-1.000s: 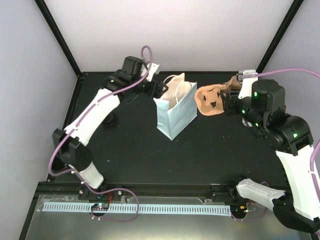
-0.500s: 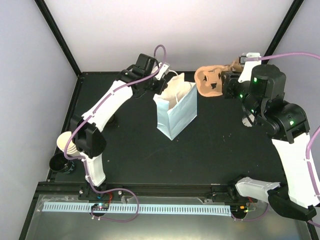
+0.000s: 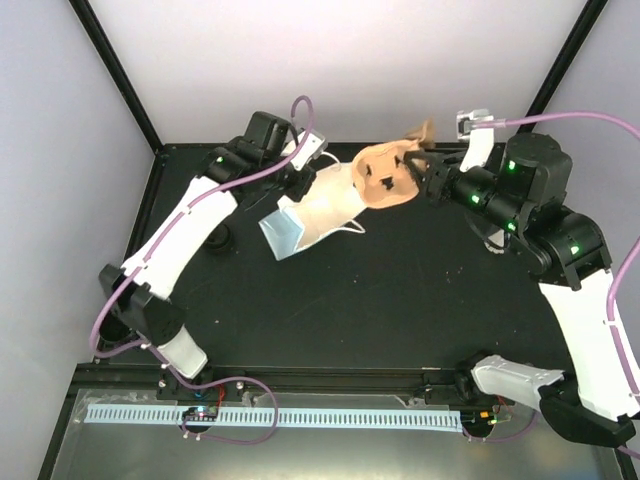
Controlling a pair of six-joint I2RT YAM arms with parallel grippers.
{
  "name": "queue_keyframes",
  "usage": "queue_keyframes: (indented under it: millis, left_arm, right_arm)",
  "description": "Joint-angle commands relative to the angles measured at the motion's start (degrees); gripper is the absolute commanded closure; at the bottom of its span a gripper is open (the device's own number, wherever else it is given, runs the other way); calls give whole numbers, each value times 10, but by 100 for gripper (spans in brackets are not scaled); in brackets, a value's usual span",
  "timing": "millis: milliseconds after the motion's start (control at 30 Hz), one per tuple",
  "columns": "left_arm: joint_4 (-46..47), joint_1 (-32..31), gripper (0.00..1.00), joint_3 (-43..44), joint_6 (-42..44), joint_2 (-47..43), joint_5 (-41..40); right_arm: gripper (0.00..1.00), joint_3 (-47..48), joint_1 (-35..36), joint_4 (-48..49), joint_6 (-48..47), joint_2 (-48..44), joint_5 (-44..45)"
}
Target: Pack the takeout coffee
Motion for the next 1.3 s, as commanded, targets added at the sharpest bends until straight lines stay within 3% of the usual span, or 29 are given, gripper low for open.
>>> queue_keyframes:
  millis: [0, 200, 300, 500, 700, 933, 1133, 1267]
  left_arm:
    - [-7, -8, 98, -61, 21, -70, -39]
    - [68, -12, 98, -186, 5, -153, 14]
    - [93, -13, 98, -223, -9, -173, 40]
    - [79, -12, 98, -228, -25, -180, 75]
    - [65, -13, 98, -221, -30, -183, 68]
    - [70, -13, 99, -213, -27, -200, 67]
    - [71, -13, 98, -208, -20, -222, 55]
    - [68, -13, 98, -205, -20, -225, 56]
  right_arm:
    - [61, -69, 0, 84, 60, -22, -185]
    - [62, -219, 1, 262, 184, -41, -382]
    - [62, -277, 3, 333, 230, -43, -435]
    - [62, -333, 8, 359, 237, -44, -447]
    - [63, -316, 8, 349, 217, -51, -429]
    - [66, -337, 8, 434, 266, -44, -449]
    - [65, -321, 8, 443, 269, -55, -403]
    - [66, -341, 8, 481, 305, -35, -437]
